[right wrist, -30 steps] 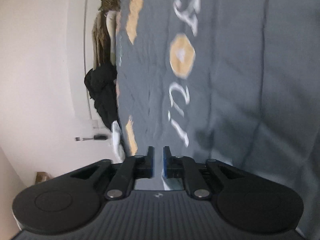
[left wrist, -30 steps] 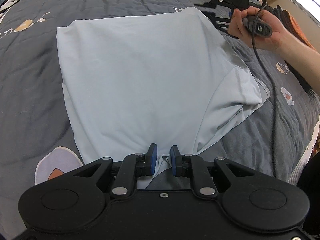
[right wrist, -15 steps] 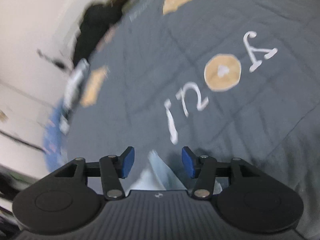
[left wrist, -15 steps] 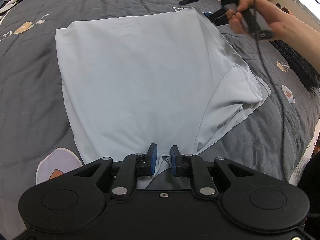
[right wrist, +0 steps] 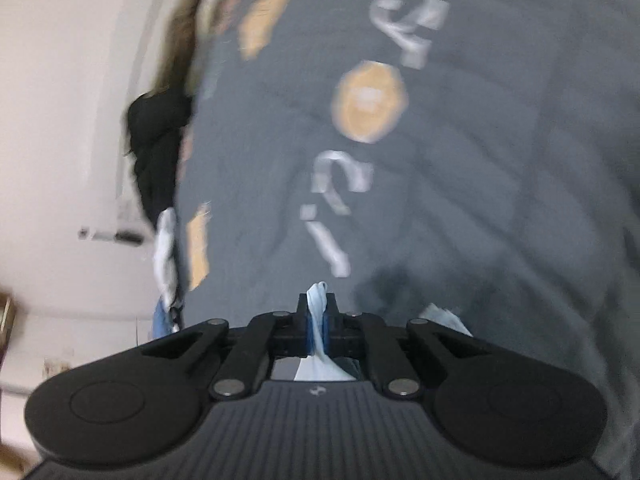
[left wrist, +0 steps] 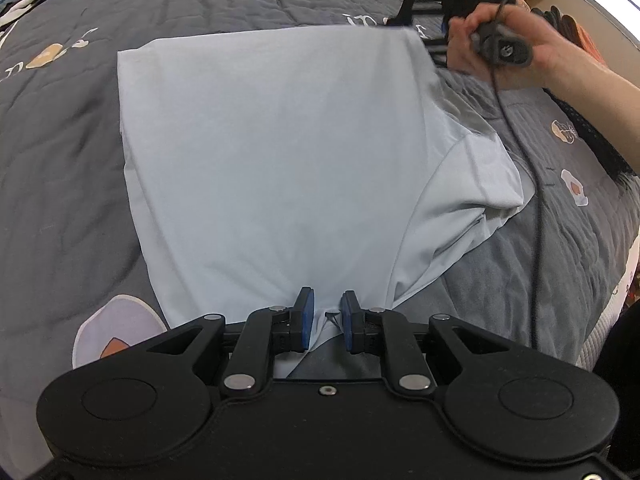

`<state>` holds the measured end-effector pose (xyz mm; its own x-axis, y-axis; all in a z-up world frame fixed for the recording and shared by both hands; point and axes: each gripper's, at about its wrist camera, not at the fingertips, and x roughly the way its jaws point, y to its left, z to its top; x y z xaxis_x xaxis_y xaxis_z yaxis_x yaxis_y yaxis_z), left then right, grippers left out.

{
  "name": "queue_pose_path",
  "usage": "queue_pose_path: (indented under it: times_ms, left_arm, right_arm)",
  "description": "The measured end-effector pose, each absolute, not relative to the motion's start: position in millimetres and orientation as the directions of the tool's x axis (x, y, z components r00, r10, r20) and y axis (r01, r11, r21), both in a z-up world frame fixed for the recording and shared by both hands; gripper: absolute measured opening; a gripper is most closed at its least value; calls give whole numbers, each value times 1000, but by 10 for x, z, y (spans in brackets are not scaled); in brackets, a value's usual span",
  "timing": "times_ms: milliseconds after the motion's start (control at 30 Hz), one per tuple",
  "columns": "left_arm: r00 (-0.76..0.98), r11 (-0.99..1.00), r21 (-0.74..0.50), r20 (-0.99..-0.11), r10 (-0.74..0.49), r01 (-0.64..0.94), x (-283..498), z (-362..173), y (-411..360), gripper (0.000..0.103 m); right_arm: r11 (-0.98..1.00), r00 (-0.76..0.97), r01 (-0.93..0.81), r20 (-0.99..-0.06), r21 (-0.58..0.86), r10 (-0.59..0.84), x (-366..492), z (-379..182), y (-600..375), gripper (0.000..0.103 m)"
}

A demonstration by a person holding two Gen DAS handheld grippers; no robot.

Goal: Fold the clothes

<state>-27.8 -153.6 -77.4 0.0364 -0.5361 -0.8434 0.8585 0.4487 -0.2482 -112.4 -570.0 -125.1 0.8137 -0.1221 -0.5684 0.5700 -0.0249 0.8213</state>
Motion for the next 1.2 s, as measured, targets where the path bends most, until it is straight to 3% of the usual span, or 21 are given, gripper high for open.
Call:
queue_pose_path:
  times_ms: [100,133,200,267,433,667,1033,1200]
  left_arm:
    - [23,446,-285,-822,-568,848,-190,-682,-1432,17]
    - [33,460,-300,-809,-587,836,-122,-639,-1358,22]
    - [70,499,-331,-776,-627,801,51,-550,-1172,30]
    - [106,544,-376,-744,-660,750,233,-498,-984,30]
    - [131,602,-509,-687,-715,616,561,-538,-659,29]
    - [32,552,-526,-705,-709,647,432,-712,-774,21]
    - [-12,578,-513,-755,-656,635,384,-896,-698,21]
    - [-51,565,-564,-734,-677,602,423,-973,-652,21]
  right_arm:
    - [59,761,639,-620,767,-192,-1155,-1164,-5684,9]
    - [117,751,655,-626,747,-209,-1154,-1069,-5672,10]
    - [248,755,656,-616,713,-225,-1183,-853,-5639,17]
    - [363,764,643,-600,675,-238,-1224,-599,-5572,30]
    - [565,800,569,-561,598,-213,-1353,-259,-5098,44]
    - [644,809,513,-571,567,-142,-1690,-363,-4397,49]
    - [798,848,310,-529,516,13,-1883,-381,-3632,51]
    - [827,840,255,-539,501,67,-1840,-461,-3514,52]
